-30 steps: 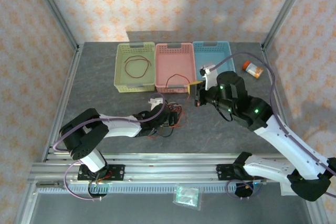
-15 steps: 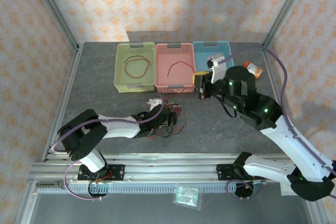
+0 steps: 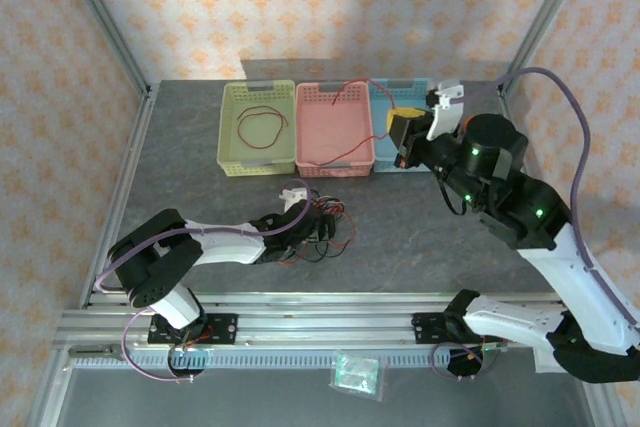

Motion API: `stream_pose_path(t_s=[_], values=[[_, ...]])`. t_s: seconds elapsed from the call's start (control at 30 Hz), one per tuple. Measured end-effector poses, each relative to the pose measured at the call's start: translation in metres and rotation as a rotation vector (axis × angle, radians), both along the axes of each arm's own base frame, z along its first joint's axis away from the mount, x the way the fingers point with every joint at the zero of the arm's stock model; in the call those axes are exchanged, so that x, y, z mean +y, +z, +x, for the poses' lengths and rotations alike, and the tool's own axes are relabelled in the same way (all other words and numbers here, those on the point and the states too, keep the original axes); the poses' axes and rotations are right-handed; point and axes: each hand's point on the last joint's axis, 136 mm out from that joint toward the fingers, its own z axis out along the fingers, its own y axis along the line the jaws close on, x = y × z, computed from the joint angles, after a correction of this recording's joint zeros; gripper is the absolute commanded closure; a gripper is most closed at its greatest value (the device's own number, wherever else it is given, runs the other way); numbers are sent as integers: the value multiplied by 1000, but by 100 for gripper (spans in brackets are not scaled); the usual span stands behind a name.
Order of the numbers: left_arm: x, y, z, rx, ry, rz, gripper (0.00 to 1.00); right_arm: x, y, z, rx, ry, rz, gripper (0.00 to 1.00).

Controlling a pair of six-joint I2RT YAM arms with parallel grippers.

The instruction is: Untangle the cables

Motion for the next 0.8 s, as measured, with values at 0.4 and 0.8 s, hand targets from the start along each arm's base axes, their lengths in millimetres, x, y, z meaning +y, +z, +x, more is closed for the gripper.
stream_pose_path(t_s=[0.4,0.8], values=[[-5,56,3,-69,-25,-56,1,-22,-12,12,0,-146,-14,100],[10,154,2,-201,-90,-57,0,-28,-48,32,78,-267,-41,100]])
